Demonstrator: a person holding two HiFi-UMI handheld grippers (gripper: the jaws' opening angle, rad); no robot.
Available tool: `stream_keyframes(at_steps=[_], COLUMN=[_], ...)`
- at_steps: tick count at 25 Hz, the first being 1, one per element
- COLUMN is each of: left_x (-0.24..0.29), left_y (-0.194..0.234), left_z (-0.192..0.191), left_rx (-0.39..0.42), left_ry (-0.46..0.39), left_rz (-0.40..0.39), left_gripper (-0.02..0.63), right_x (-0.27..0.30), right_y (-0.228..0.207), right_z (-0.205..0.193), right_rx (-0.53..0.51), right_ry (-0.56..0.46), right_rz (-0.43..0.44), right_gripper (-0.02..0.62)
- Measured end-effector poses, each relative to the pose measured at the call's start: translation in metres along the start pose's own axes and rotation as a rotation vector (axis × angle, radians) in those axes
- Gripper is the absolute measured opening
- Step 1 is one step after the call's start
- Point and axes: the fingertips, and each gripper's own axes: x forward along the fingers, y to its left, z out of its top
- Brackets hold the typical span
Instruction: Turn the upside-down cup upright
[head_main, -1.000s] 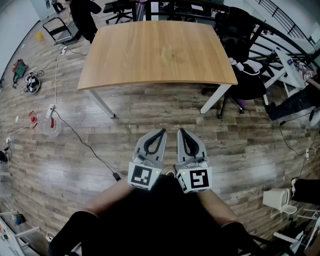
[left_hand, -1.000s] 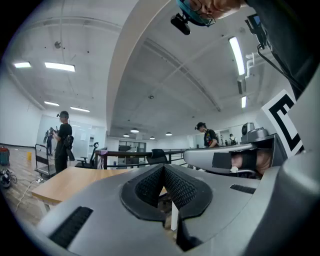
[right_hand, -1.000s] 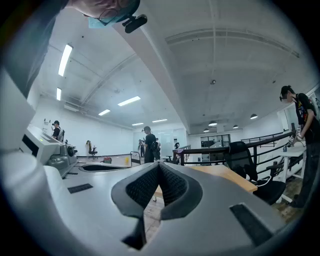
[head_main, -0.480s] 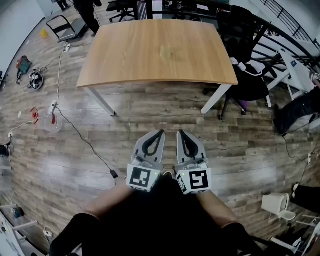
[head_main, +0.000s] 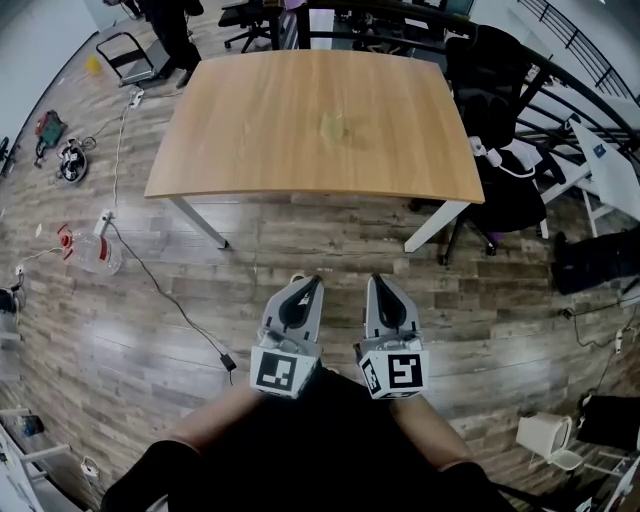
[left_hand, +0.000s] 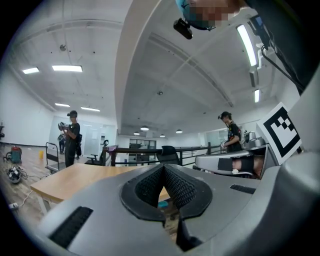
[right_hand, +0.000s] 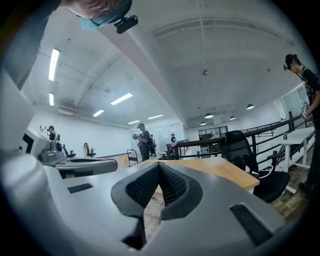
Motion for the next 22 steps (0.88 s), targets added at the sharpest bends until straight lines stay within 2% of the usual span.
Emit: stream_keyframes(at_steps=[6,9,13,17,22], left_x=[0.108,0.17,0.249,0.313,0.374], left_y=[0.1,0.156,0.224,0.268,0.295], left_z=[-0.01,-0.014,-0.021,-0.04,-0.069], left_rx=[-0.047,-0.052,-0.07,-0.051,-0.046], left_ry=[-0.009,0.018,0.047,0.087,0.123], left_rz=[0.043,0.036,0.001,-0.04,-0.04], left_gripper=[0.008,0.008,0.008,0.008,0.009], right_x=[0.136,0.217,0.318,0.394,0.458], right_y=[-0.042,-0.059,-0.071,-0.098,-0.131], right_z=[0.001,0.008,0.01,-0.007,-0.031], right_rx=[-0.053,-0.044,0.0,0.016,0.018], right_ry=[0.02,0.023,0.021,0.053,0.098], right_rz=[0.009,0.0,0.029,0.007,-0.018], right_gripper=[0.013,0.014,0.014,0.013,0.014])
